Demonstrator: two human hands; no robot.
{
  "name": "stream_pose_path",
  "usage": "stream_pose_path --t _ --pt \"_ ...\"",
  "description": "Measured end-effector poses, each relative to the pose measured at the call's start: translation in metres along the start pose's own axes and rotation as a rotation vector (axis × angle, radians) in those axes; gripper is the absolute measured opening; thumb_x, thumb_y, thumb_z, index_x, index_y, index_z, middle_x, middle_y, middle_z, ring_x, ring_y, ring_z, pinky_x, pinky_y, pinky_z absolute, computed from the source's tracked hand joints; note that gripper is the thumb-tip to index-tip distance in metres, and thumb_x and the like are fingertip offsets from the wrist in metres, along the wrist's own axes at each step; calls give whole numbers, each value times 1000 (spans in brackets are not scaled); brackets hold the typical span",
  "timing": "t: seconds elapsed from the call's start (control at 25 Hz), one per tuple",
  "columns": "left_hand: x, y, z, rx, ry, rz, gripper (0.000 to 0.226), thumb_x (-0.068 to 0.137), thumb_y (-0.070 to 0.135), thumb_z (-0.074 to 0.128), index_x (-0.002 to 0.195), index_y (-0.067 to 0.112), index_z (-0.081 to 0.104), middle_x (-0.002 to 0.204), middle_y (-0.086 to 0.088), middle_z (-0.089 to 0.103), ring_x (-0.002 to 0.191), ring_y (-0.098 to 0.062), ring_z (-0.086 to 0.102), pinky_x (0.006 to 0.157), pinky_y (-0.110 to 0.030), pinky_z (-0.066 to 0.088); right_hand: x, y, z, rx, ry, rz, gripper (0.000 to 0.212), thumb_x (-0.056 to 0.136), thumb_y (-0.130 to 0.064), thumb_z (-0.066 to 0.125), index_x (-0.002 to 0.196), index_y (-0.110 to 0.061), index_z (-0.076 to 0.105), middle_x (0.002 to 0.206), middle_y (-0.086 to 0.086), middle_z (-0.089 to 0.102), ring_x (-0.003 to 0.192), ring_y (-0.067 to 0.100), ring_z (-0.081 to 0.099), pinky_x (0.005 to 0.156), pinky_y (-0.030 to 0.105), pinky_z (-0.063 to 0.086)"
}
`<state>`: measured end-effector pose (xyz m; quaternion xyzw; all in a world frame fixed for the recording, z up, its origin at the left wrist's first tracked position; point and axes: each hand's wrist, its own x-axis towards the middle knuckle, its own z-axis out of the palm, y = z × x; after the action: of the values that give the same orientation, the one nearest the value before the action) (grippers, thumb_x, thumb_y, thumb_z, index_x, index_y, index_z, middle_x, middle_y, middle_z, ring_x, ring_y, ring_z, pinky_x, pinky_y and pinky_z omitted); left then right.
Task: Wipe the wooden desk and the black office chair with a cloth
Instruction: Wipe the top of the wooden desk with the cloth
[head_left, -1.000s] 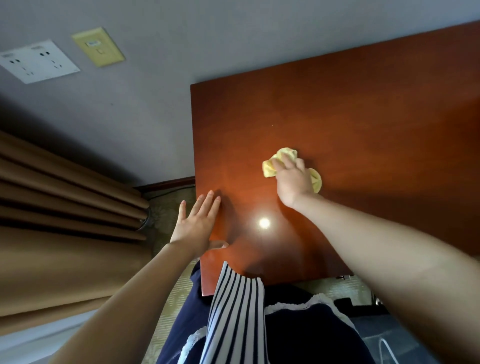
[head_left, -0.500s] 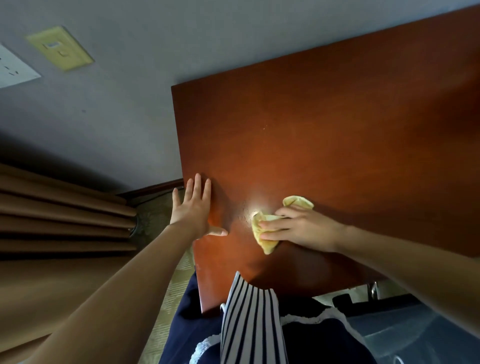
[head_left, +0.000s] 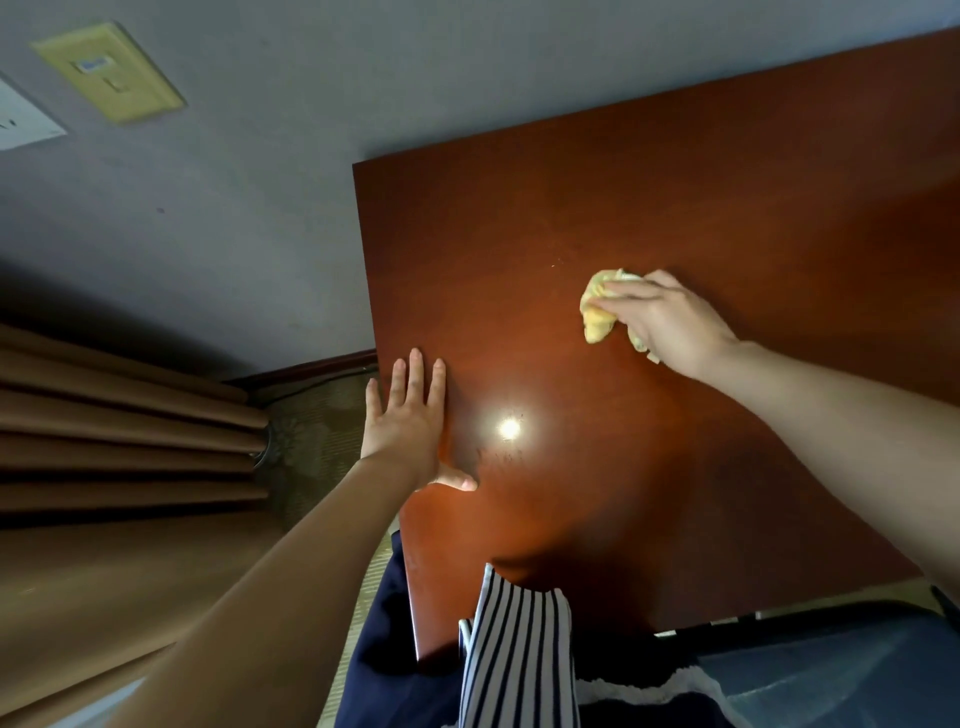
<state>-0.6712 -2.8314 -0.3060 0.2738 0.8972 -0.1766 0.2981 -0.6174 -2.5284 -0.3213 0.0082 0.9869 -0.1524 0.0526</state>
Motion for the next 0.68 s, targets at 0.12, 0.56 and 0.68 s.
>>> stream_pose_path --t 0.12,0.56,0.68 --pt "0 0 1 -7 2 1 147 55 78 67 143 12 -32 152 -14 -33 143 -30 -23 115 -52 -5 45 -14 6 -27 109 269 44 97 -4 42 133 -26 51 140 4 47 118 29 40 97 37 41" --pt "0 -3 1 -4 11 -3 146 57 77 67 143 13 -32 152 -14 -33 144 -30 -22 116 -52 -4 49 -104 43 64 82 -83 48 96 -2 43 136 -27 50 148 -2 39 115 26 41 100 31 33" --pt "0 -2 -1 1 10 -5 146 56 77 67 144 13 -30 153 -13 -31 144 -29 -21 117 -53 -4 7 -107 45 83 30 -297 43 93 -1 49 128 -22 58 142 -3 47 98 24 46 92 37 40"
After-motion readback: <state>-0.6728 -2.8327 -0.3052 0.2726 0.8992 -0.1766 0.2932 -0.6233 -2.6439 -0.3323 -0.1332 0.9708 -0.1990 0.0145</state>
